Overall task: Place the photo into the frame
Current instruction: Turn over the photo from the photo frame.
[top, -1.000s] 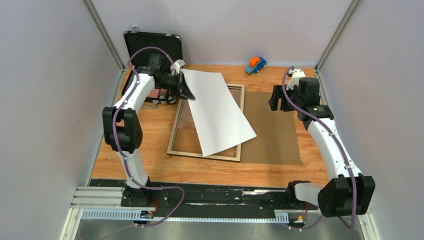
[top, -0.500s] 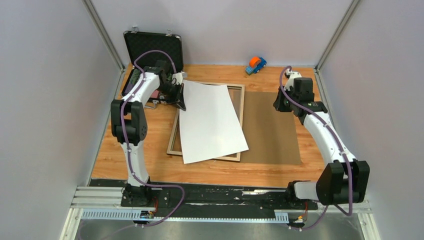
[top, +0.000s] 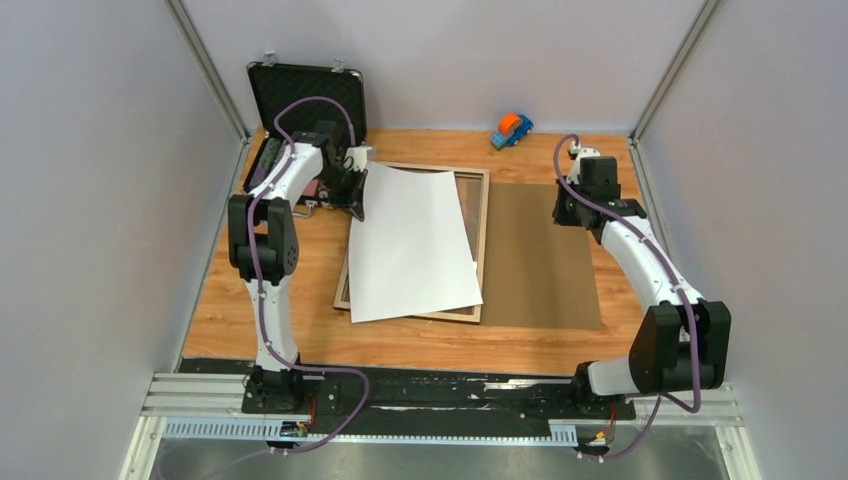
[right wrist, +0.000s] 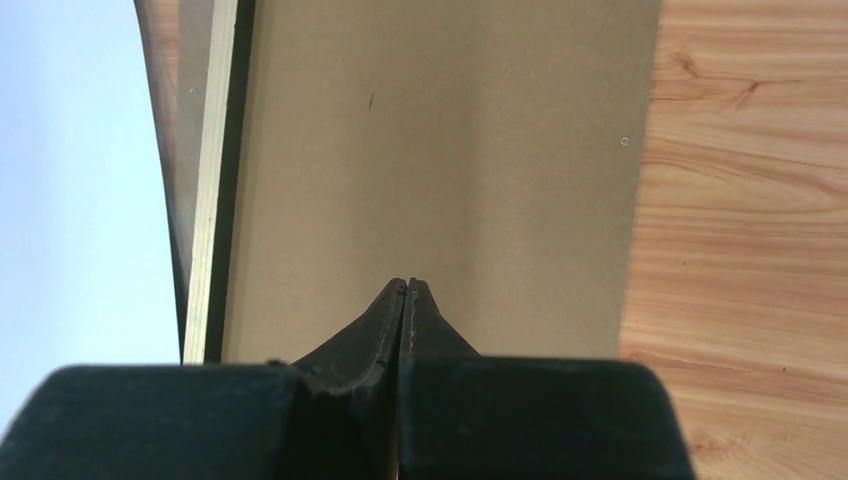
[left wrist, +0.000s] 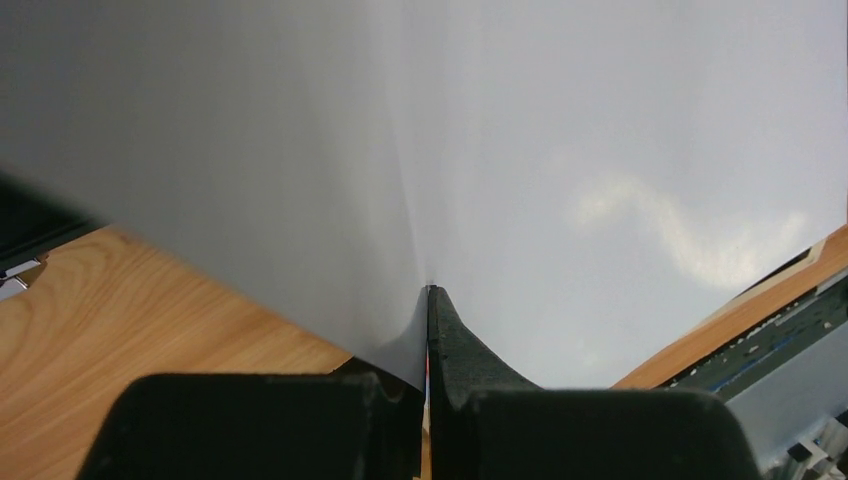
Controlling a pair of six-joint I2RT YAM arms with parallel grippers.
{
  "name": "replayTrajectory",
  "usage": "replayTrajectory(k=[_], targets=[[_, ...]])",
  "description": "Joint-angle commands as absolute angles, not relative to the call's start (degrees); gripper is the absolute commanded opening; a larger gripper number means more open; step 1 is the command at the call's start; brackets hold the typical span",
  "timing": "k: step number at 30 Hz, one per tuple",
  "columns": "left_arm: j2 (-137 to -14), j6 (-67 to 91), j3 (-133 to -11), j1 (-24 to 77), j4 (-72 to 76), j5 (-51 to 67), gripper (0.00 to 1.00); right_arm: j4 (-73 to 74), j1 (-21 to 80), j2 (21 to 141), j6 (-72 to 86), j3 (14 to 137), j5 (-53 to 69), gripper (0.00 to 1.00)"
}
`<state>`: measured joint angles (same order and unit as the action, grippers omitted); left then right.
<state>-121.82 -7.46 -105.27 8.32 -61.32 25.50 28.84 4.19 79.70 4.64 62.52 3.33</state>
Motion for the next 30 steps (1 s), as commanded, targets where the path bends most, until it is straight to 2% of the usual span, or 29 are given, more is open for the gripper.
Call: replayTrajectory(k=[1, 3, 4, 9, 17, 30], targets=[[-122.79, -10.75, -107.64, 8.0, -59.67, 24.28, 0.0, 27.34, 3.94, 80.56, 5.48, 64.42, 0.59, 0.0], [-123.03, -11.14, -107.95, 8.0, -59.23, 23.99, 0.0, 27.43, 3.91, 81.12, 5.93, 64.49, 0.11, 0.0], [-123.08, -11.27, -108.09, 8.0, -53.39, 23.95, 0.0, 27.54, 3.94, 81.33, 6.23, 64.55, 0.07, 0.0], [-123.31, -11.11, -108.44, 8.0, -58.02, 24.21, 0.0, 28.06, 3.92, 82.57, 8.67, 65.34, -6.72, 0.0], [-125.29, -10.15, -110.85, 8.16, -57.48, 25.78, 0.0, 28.65, 3.89, 82.52, 10.51, 65.56, -9.28, 0.0], [-128.95, -12.44, -114.62, 8.26, -58.85, 25.28, 0.0, 29.23, 3.91, 84.79, 11.25, 65.74, -6.29, 0.0]])
